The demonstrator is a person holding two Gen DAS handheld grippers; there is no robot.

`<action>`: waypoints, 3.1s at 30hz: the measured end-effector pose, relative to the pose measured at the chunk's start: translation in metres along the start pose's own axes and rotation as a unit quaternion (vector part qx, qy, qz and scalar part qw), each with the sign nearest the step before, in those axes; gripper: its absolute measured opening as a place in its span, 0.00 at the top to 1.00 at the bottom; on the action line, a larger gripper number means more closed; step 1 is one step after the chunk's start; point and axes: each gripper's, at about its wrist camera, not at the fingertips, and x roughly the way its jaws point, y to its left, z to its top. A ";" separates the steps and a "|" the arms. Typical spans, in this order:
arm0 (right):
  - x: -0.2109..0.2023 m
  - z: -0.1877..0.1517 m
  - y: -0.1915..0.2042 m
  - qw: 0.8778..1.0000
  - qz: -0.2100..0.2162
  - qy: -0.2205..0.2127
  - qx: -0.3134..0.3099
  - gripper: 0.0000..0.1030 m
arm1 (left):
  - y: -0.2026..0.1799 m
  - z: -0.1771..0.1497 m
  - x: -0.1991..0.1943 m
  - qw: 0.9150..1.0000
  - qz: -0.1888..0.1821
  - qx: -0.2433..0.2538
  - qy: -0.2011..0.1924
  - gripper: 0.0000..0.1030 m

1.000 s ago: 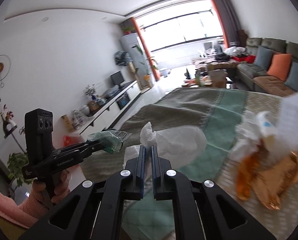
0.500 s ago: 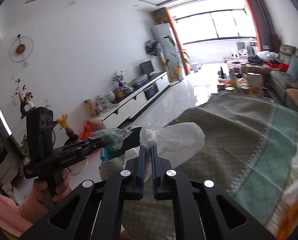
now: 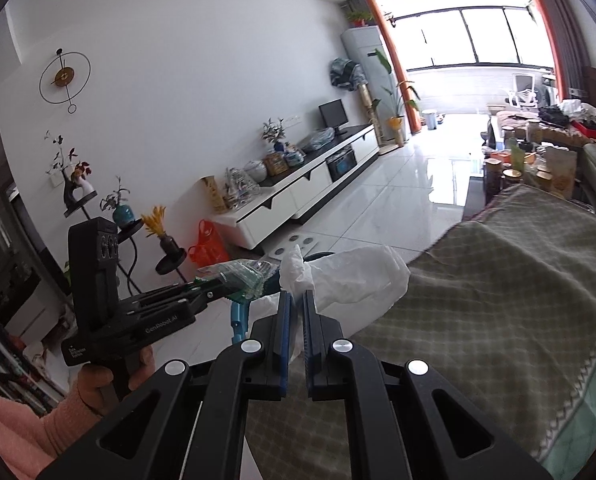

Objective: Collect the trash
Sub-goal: 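Carry the wrapper and tissue with both tools over the teal basket, then open both tools to drop the items into the basket, then return to the bed, then grasp the orange peel with the left tool while the right tool grasps a copper snack wrapper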

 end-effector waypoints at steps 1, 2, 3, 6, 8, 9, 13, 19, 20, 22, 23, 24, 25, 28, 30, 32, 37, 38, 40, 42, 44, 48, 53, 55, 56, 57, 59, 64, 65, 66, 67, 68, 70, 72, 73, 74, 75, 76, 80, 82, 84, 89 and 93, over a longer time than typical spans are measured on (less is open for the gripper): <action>0.005 0.002 0.000 1.000 0.002 0.003 0.000 0.94 | 0.001 -0.001 0.000 1.000 0.002 -0.001 0.001 0.89; 0.009 0.004 0.001 1.000 0.005 0.006 0.001 0.94 | 0.004 -0.001 0.001 1.000 0.005 -0.002 0.002 0.89; 0.012 0.004 0.004 1.000 0.009 0.009 0.003 0.94 | 0.007 -0.002 0.002 1.000 0.007 -0.004 0.004 0.89; 0.021 0.005 0.007 1.000 0.015 0.015 0.003 0.94 | 0.014 -0.003 0.009 1.000 0.013 -0.010 0.012 0.89; 0.028 0.008 0.009 1.000 0.019 0.019 0.002 0.94 | 0.019 -0.004 0.014 1.000 0.015 -0.016 0.016 0.89; 0.032 0.009 0.010 1.000 0.020 0.022 0.001 0.94 | 0.022 -0.003 0.016 1.000 0.017 -0.017 0.017 0.89; 0.048 0.011 0.011 0.999 0.027 0.033 0.009 0.94 | 0.028 -0.005 0.021 0.999 0.022 -0.024 0.021 0.89; 0.071 0.011 0.016 0.998 0.029 0.051 0.012 0.94 | 0.035 -0.006 0.032 0.998 0.034 -0.032 0.032 0.88; 0.074 0.010 0.016 0.998 0.029 0.055 0.012 0.94 | 0.035 -0.006 0.033 0.998 0.035 -0.033 0.033 0.88; 0.082 0.010 0.016 0.997 0.028 0.063 0.018 0.94 | 0.038 -0.006 0.036 0.998 0.037 -0.038 0.038 0.88; 0.086 0.009 0.015 0.997 0.026 0.068 0.022 0.94 | 0.039 -0.005 0.038 0.998 0.038 -0.040 0.040 0.88; 0.088 0.009 0.015 0.997 0.024 0.072 0.023 0.94 | 0.039 -0.006 0.040 0.998 0.036 -0.043 0.042 0.87; 0.092 0.008 0.014 0.996 0.023 0.078 0.025 0.94 | 0.041 -0.006 0.043 0.997 0.036 -0.045 0.046 0.86; 0.101 0.005 0.011 0.995 0.020 0.093 0.036 0.92 | 0.048 -0.008 0.052 0.996 0.036 -0.054 0.059 0.86; 0.106 0.004 0.008 0.994 0.020 0.099 0.045 0.92 | 0.050 -0.010 0.055 0.996 0.037 -0.058 0.065 0.83; 0.110 0.003 0.005 0.993 0.019 0.104 0.054 0.91 | 0.053 -0.013 0.057 0.995 0.038 -0.063 0.070 0.79; 0.113 0.001 -0.003 0.991 0.013 0.112 0.068 0.88 | 0.058 -0.014 0.061 0.994 0.040 -0.067 0.075 0.69; 0.113 0.002 -0.004 0.991 0.012 0.110 0.072 0.84 | 0.059 -0.014 0.061 0.994 0.040 -0.068 0.075 0.69; 0.111 0.003 -0.005 0.992 0.011 0.107 0.073 0.75 | 0.060 -0.015 0.062 0.994 0.043 -0.067 0.075 0.68; 0.109 0.003 -0.005 0.992 0.009 0.106 0.074 0.72 | 0.060 -0.015 0.062 0.994 0.045 -0.069 0.074 0.66; 0.107 0.003 -0.007 0.992 0.009 0.104 0.076 0.72 | 0.059 -0.015 0.060 0.994 0.047 -0.072 0.072 0.66; 0.097 0.002 -0.011 0.992 0.010 0.095 0.079 0.72 | 0.055 -0.014 0.051 0.995 0.048 -0.068 0.059 0.62; 0.066 0.004 -0.011 0.995 0.004 0.069 0.066 0.72 | 0.033 -0.010 0.031 0.998 0.032 -0.044 0.031 0.55; 0.050 0.002 -0.010 0.997 -0.003 0.057 0.057 0.68 | 0.023 -0.009 0.024 0.999 0.019 -0.031 0.021 0.52; 0.037 0.001 -0.009 0.998 -0.008 0.048 0.049 0.64 | 0.013 -0.009 0.021 1.000 0.006 -0.022 0.017 0.51; 0.028 0.000 -0.010 0.998 -0.014 0.041 0.045 0.61 | 0.004 -0.009 0.018 1.000 -0.005 -0.014 0.014 0.50; 0.003 -0.002 -0.011 0.999 -0.029 0.025 0.034 0.60 | -0.012 -0.009 0.015 1.000 -0.029 0.001 0.012 0.48; -0.057 -0.015 -0.024 0.996 -0.079 -0.017 0.038 0.55 | -0.067 -0.016 0.015 0.993 -0.105 0.046 0.017 0.47; -0.070 -0.018 -0.028 0.995 -0.092 -0.025 0.041 0.54 | -0.079 -0.018 0.016 0.991 -0.119 0.053 0.018 0.46; -0.078 -0.021 -0.030 0.993 -0.102 -0.030 0.043 0.54 | -0.093 -0.020 0.018 0.988 -0.137 0.062 0.022 0.46; -0.089 -0.024 -0.034 0.992 -0.114 -0.038 0.046 0.53 | -0.106 -0.021 0.020 0.986 -0.152 0.071 0.025 0.46; -0.100 -0.027 -0.037 0.990 -0.125 -0.045 0.050 0.53 | -0.122 -0.024 0.022 0.982 -0.169 0.083 0.029 0.46; -0.123 -0.035 -0.044 0.985 -0.153 -0.059 0.061 0.52 | -0.142 -0.029 0.025 0.975 -0.194 0.100 0.036 0.46; -0.144 -0.044 -0.052 0.978 -0.182 -0.069 0.069 0.51 | -0.167 -0.036 0.030 0.968 -0.217 0.119 0.046 0.46; -0.154 -0.048 -0.055 0.975 -0.196 -0.074 0.072 0.51 | -0.178 -0.040 0.033 0.964 -0.227 0.127 0.052 0.46; -0.165 -0.054 -0.058 0.971 -0.212 -0.079 0.078 0.51 | -0.192 -0.044 0.036 0.959 -0.240 0.138 0.059 0.46; -0.173 -0.058 -0.060 0.968 -0.222 -0.082 0.082 0.51 | -0.201 -0.048 0.038 0.956 -0.247 0.145 0.064 0.46; -0.183 -0.064 -0.064 0.963 -0.238 -0.086 0.090 0.51 | -0.211 -0.053 0.039 0.952 -0.255 0.153 0.070 0.46; -0.219 -0.089 -0.081 0.942 -0.293 -0.102 0.127 0.51 | -0.245 -0.066 0.050 0.937 -0.278 0.187 0.097 0.46; -0.236 -0.103 -0.090 0.931 -0.316 -0.107 0.147 0.51 | -0.259 -0.074 0.053 0.931 -0.287 0.197 0.109 0.46; -0.251 -0.111 -0.101 0.920 -0.335 -0.112 0.168 0.50 | -0.272 -0.080 0.057 0.924 -0.297 0.207 0.120 0.46; -0.275 -0.132 -0.120 0.900 -0.370 -0.110 0.204 0.50 | -0.304 -0.093 0.068 0.910 -0.315 0.227 0.142 0.46; -0.276 -0.140 -0.131 0.891 -0.381 -0.100 0.225 0.44 | -0.322 -0.100 0.075 0.902 -0.322 0.237 0.163 0.46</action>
